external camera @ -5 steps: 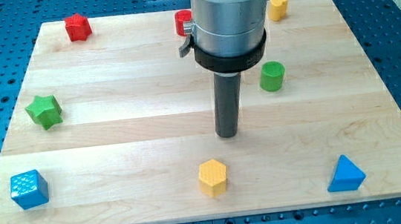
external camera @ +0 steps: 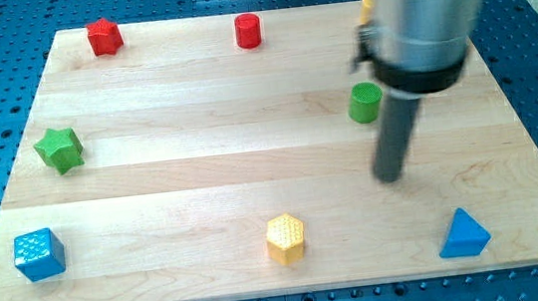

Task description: Place the green circle into the green star

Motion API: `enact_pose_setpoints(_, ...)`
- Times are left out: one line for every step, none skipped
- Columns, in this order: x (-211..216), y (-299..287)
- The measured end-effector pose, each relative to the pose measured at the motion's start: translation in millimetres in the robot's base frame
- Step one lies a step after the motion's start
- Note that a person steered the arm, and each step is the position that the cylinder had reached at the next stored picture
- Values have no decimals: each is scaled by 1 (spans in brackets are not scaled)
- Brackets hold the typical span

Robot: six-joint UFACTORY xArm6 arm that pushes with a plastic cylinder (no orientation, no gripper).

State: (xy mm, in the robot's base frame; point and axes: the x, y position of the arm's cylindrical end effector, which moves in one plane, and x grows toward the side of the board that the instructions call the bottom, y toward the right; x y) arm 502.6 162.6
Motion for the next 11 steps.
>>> enact_pose_setpoints(-49,42)
enact_pose_setpoints(-75,18)
enact_pose_setpoints(-73,-74)
enact_pose_setpoints(-72,-59)
enact_pose_setpoints(-81,-15)
enact_pose_setpoints(-112,-48)
enact_pose_setpoints(-121,-126)
enact_pose_setpoints(-108,-223)
enact_pose_setpoints(-86,-177)
enact_pose_setpoints(-66,-196)
enact_pose_setpoints(-75,-230)
